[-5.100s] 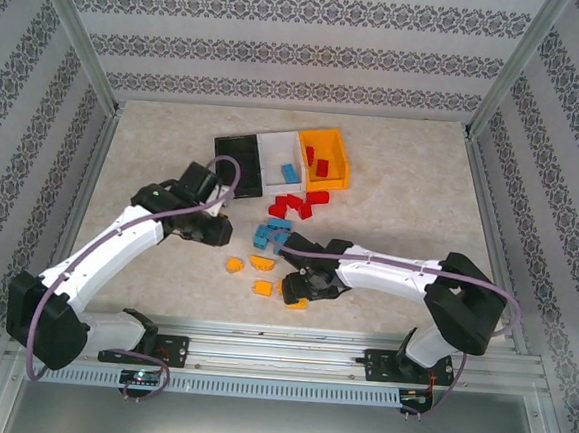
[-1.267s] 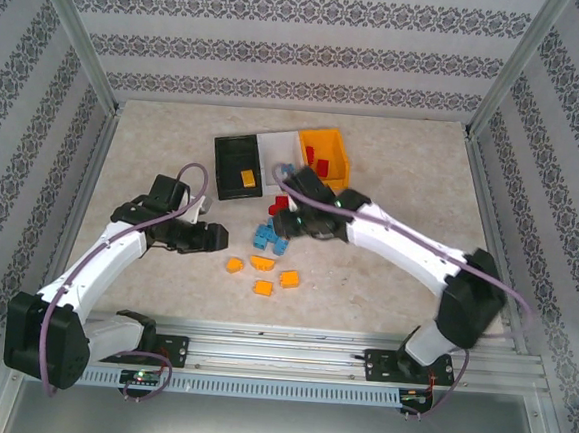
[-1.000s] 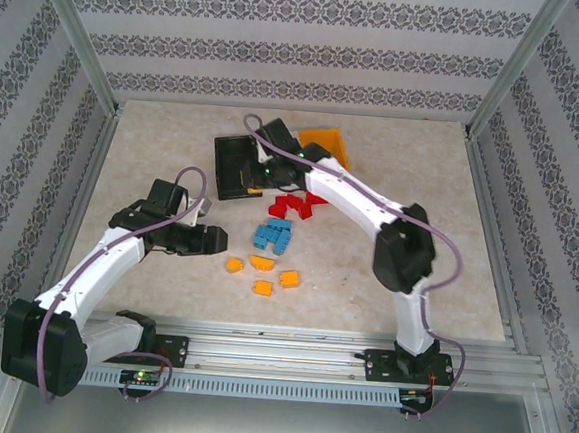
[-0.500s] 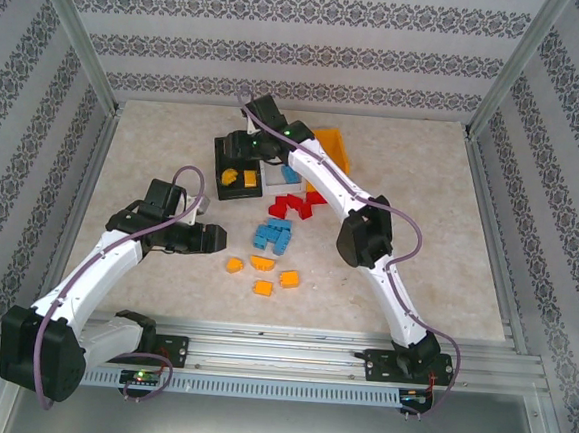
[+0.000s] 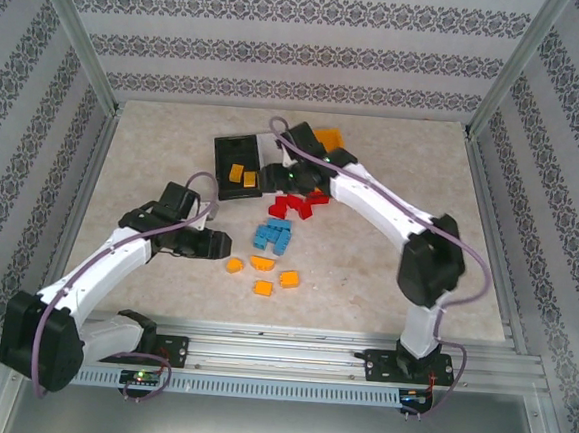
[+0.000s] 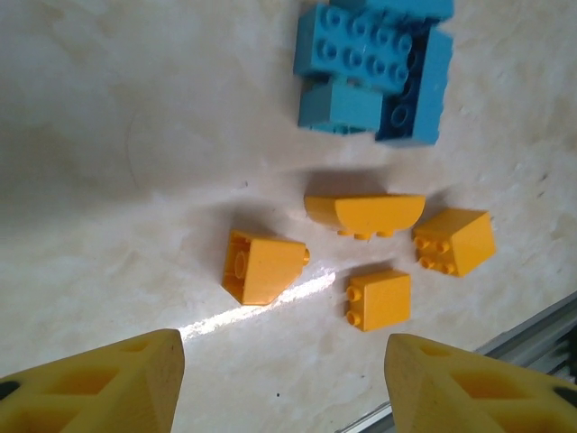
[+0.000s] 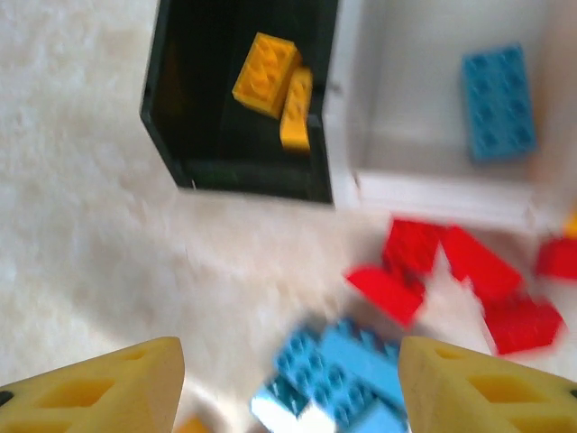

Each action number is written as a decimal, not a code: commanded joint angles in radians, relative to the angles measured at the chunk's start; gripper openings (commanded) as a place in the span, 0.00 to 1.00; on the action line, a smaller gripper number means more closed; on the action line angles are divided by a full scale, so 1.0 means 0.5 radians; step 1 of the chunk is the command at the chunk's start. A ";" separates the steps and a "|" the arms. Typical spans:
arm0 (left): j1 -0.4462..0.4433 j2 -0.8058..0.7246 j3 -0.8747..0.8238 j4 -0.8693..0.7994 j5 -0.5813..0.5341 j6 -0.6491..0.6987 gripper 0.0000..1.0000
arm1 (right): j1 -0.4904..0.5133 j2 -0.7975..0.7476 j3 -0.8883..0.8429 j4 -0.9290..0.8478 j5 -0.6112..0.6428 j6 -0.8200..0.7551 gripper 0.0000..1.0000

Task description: Sort the legos into containers by color

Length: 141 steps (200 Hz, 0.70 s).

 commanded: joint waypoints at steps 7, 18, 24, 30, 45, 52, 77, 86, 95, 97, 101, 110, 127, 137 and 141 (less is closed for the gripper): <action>-0.194 0.138 0.112 -0.155 -0.323 -0.055 0.61 | 0.032 -0.297 -0.472 0.191 0.032 0.083 0.64; -0.251 0.168 0.121 -0.147 -0.364 -0.099 0.61 | 0.055 -0.381 -0.620 0.207 0.043 0.105 0.64; -0.278 0.180 0.124 -0.134 -0.369 -0.121 0.61 | 0.069 -0.425 -0.701 0.218 0.053 0.118 0.64; -0.306 0.195 0.126 -0.116 -0.378 -0.140 0.60 | 0.072 -0.466 -0.775 0.237 0.062 0.133 0.64; -0.366 0.258 0.131 -0.092 -0.399 -0.160 0.58 | 0.081 -0.550 -0.949 0.296 0.053 0.176 0.64; -0.390 0.298 0.136 -0.085 -0.401 -0.161 0.57 | 0.081 -0.581 -1.009 0.316 0.048 0.190 0.64; -0.435 0.453 0.160 -0.071 -0.392 -0.144 0.57 | 0.083 -0.653 -1.124 0.340 0.026 0.206 0.64; -0.442 0.492 0.169 -0.063 -0.400 -0.146 0.57 | 0.084 -0.674 -1.150 0.343 0.025 0.206 0.65; -0.451 0.519 0.181 -0.053 -0.411 -0.147 0.57 | 0.086 -0.695 -1.171 0.341 0.029 0.204 0.65; -0.451 0.526 0.183 -0.051 -0.411 -0.148 0.57 | 0.085 -0.701 -1.175 0.341 0.030 0.204 0.64; -0.455 0.540 0.190 -0.048 -0.414 -0.150 0.57 | 0.086 -0.707 -1.183 0.341 0.035 0.204 0.64; -0.462 0.563 0.203 -0.039 -0.417 -0.152 0.57 | 0.087 -0.726 -1.202 0.339 0.040 0.203 0.65; -0.473 0.613 0.227 -0.045 -0.436 -0.155 0.56 | 0.082 -0.745 -1.228 0.347 0.041 0.197 0.65; -0.479 0.638 0.233 -0.047 -0.442 -0.148 0.56 | 0.076 -0.747 -1.237 0.352 0.041 0.194 0.65; -0.480 0.649 0.236 -0.047 -0.447 -0.146 0.56 | 0.076 -0.747 -1.240 0.353 0.039 0.194 0.65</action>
